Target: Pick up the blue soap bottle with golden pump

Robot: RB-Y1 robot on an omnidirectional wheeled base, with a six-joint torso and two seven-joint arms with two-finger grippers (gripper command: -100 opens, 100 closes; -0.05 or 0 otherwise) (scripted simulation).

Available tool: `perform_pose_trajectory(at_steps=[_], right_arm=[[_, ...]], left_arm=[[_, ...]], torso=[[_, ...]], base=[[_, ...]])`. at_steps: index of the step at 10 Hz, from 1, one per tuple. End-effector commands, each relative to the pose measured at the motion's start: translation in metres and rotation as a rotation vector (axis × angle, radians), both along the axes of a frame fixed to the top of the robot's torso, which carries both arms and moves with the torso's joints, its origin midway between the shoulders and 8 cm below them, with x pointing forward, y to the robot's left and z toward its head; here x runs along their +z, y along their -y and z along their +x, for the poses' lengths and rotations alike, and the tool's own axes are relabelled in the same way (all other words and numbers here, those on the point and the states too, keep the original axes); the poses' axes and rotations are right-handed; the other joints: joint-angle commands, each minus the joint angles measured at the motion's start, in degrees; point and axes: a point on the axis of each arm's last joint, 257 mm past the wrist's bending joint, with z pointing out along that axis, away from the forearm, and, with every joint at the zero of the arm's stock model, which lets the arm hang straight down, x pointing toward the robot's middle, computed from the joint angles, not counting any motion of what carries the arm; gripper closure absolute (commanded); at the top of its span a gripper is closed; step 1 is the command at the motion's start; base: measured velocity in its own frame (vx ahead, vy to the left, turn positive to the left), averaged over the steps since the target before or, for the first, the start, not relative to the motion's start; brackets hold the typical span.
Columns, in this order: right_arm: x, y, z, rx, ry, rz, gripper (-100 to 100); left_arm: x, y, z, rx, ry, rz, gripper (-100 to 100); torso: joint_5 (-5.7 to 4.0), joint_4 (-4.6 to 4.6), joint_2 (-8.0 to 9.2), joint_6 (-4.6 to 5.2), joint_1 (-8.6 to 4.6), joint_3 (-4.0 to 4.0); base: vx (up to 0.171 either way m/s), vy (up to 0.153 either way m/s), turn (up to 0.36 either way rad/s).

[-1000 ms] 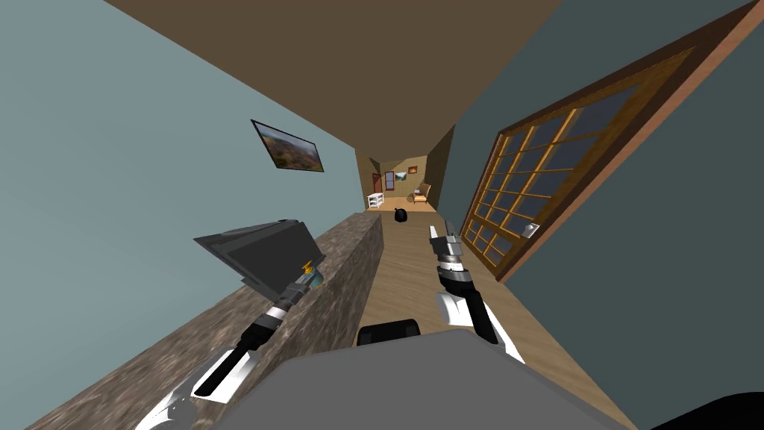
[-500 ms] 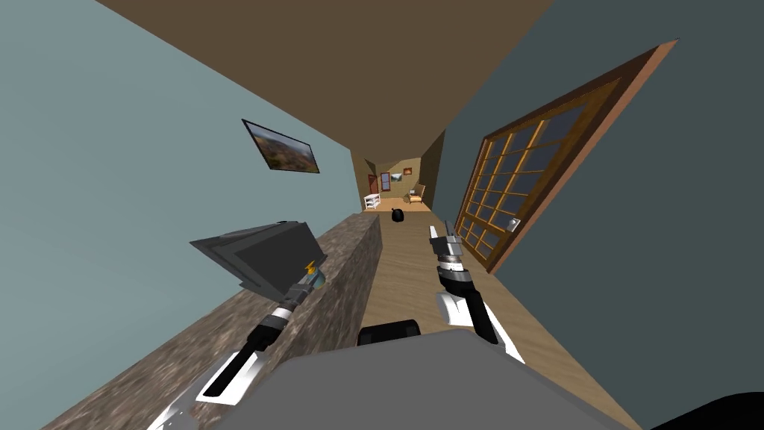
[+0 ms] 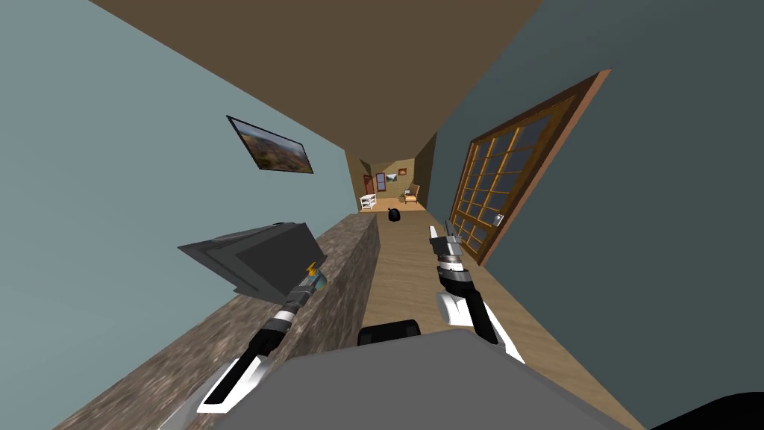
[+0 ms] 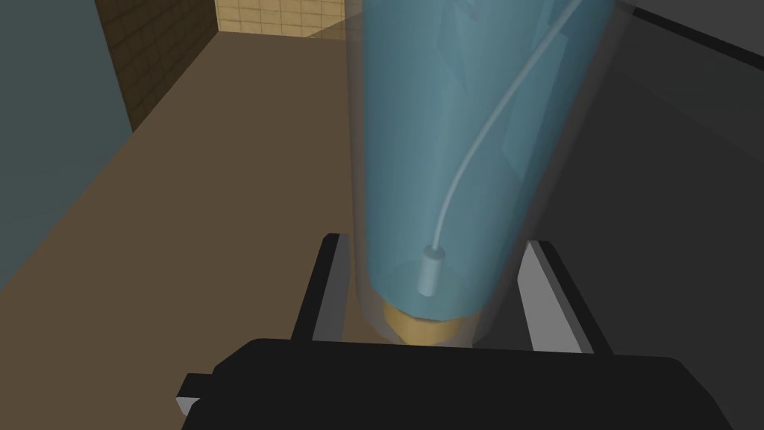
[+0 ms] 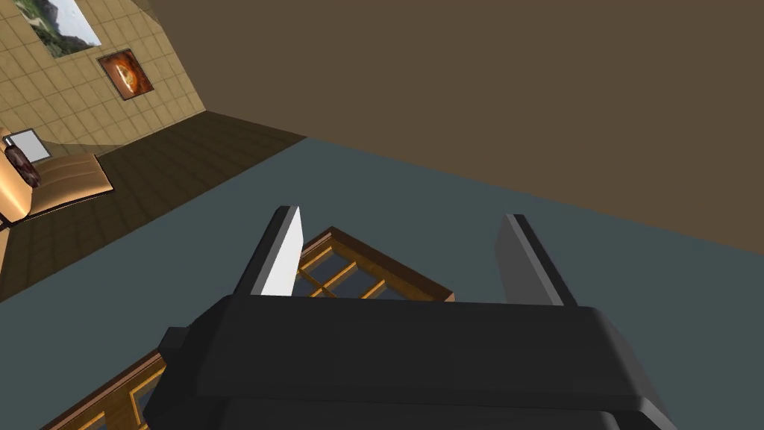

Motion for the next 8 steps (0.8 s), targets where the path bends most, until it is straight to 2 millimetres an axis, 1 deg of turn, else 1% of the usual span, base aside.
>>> perform_pose_trajectory(at_steps=[1,2,3,4,5,6,7,8], right_arm=[[0.000,0.000,0.000,0.000,0.000,0.000,0],[0.000,0.000,0.000,0.000,0.000,0.000,0],[0.000,0.000,0.000,0.000,0.000,0.000,0],[0.000,0.000,0.000,0.000,0.000,0.000,0],[0.000,0.000,0.000,0.000,0.000,0.000,0],[0.000,0.000,0.000,0.000,0.000,0.000,0],[0.000,0.000,0.000,0.000,0.000,0.000,0],[0.000,0.000,0.000,0.000,0.000,0.000,0]], left_arm=[[-0.002,0.003,-0.003,0.022,-0.018,0.015,100],[0.003,0.009,0.001,0.014,-0.017,0.010,100],[0.012,0.017,0.004,0.001,0.004,0.005,100],[-0.002,0.010,-0.010,0.058,-0.039,-0.005,100],[-0.001,0.012,-0.010,0.056,-0.046,0.011,100],[0.004,0.019,-0.006,0.047,-0.041,0.006,100],[0.015,0.026,-0.002,0.033,-0.018,0.000,100],[0.016,0.027,-0.002,0.032,-0.016,0.000,100]], torso=[[0.00,0.00,0.00,0.00,0.00,0.00],[0.04,-0.03,0.00,-0.07,0.06,-0.01],[0.00,-0.05,-0.09,-0.11,-0.06,-0.06],[-0.03,-0.05,-0.17,-0.06,-0.23,-0.10],[0.05,-0.07,-0.05,-0.04,0.02,-0.06],[0.06,-0.06,0.02,-0.12,0.13,-0.01],[0.02,-0.08,-0.06,-0.17,-0.02,-0.06],[-0.01,-0.08,-0.17,-0.12,-0.19,-0.11]], base=[[-0.066,0.099,-0.157],[-0.037,0.051,0.009],[-0.016,0.011,0.029],[-0.063,0.085,-0.225],[-0.080,0.102,-0.190],[-0.041,0.043,-0.001],[-0.010,0.004,0.041],[0.003,-0.013,0.013]])
